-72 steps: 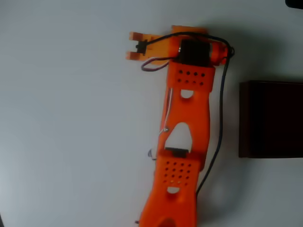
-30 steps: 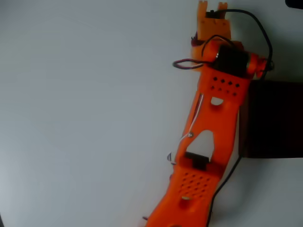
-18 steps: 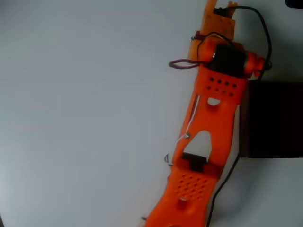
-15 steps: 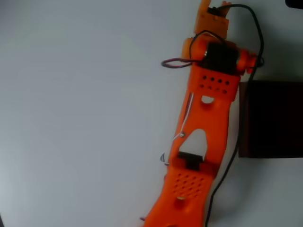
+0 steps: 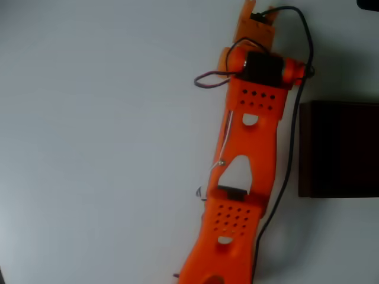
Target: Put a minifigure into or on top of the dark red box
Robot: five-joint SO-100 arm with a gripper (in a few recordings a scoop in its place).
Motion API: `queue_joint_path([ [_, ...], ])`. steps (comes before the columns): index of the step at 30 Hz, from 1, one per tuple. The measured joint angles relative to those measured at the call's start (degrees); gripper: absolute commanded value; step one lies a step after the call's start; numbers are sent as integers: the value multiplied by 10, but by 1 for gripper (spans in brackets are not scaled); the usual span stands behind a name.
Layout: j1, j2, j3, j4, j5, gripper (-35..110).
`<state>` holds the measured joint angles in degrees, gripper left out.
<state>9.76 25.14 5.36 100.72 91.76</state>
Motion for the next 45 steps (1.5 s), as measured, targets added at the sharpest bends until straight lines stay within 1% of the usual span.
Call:
queue_joint_path([
  [10,-3,-11,-1,-53,1,25],
  [16,-4,-25,-1,-68,1,24],
  [27,-1,-44,-18,-92,-4,13],
  [37,-1,-52,-21,-93,-11,3],
  [45,-3,-54,-36,-92,-27,0],
])
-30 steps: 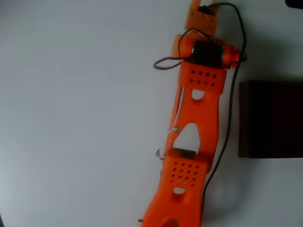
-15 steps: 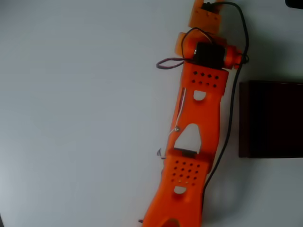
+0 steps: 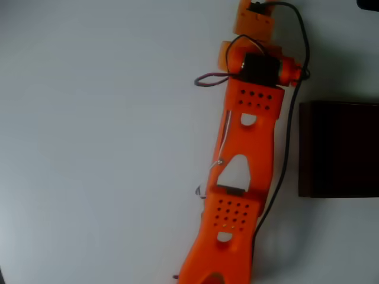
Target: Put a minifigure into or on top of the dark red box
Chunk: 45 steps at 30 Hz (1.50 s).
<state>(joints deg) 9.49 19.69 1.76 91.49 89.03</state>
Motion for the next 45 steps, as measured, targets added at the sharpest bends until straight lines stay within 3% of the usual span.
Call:
queue_joint_path([
  [5,0,0,-1,0,-19,0],
  [12,29,10,-14,22,-122,0],
  [20,150,101,-55,113,-250,0],
  [27,267,233,41,120,-324,0],
  [40,323,279,265,120,-345,0],
  [45,323,281,329,120,-334,20],
])
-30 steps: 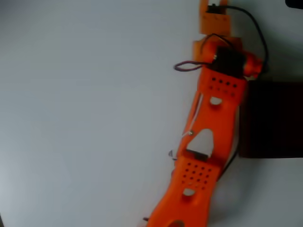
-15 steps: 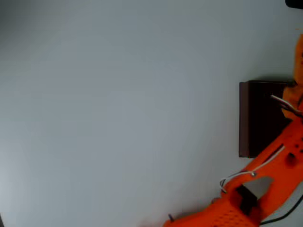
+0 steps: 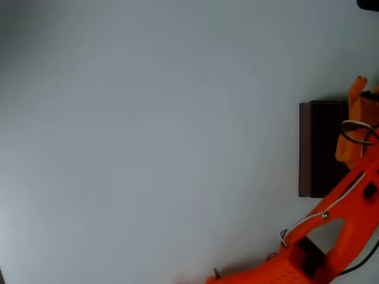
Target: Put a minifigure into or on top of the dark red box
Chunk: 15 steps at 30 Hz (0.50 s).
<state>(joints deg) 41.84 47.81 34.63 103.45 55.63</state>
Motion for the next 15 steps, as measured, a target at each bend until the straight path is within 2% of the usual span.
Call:
queue_joint_path([
  [9,0,91,71,-1,-33,23],
  [15,-39,253,189,-1,-90,19],
])
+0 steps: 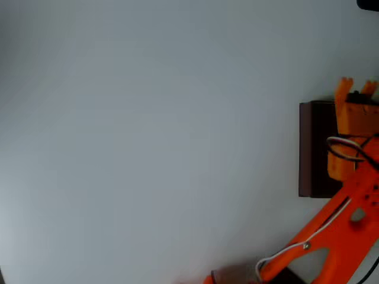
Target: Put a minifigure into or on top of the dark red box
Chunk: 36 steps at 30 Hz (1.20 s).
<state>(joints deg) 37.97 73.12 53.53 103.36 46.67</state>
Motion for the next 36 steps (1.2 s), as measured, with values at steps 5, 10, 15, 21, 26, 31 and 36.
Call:
queue_joint_path([
  [5,-59,169,118,0,-62,17],
  [10,-186,372,268,-36,-115,12],
  [15,-338,566,441,-120,-138,0],
  [21,-494,703,618,-229,-192,0],
  [26,-614,744,720,-303,-305,0],
  [31,-689,766,802,-329,-390,0],
  [36,-747,901,941,-359,-420,0],
])
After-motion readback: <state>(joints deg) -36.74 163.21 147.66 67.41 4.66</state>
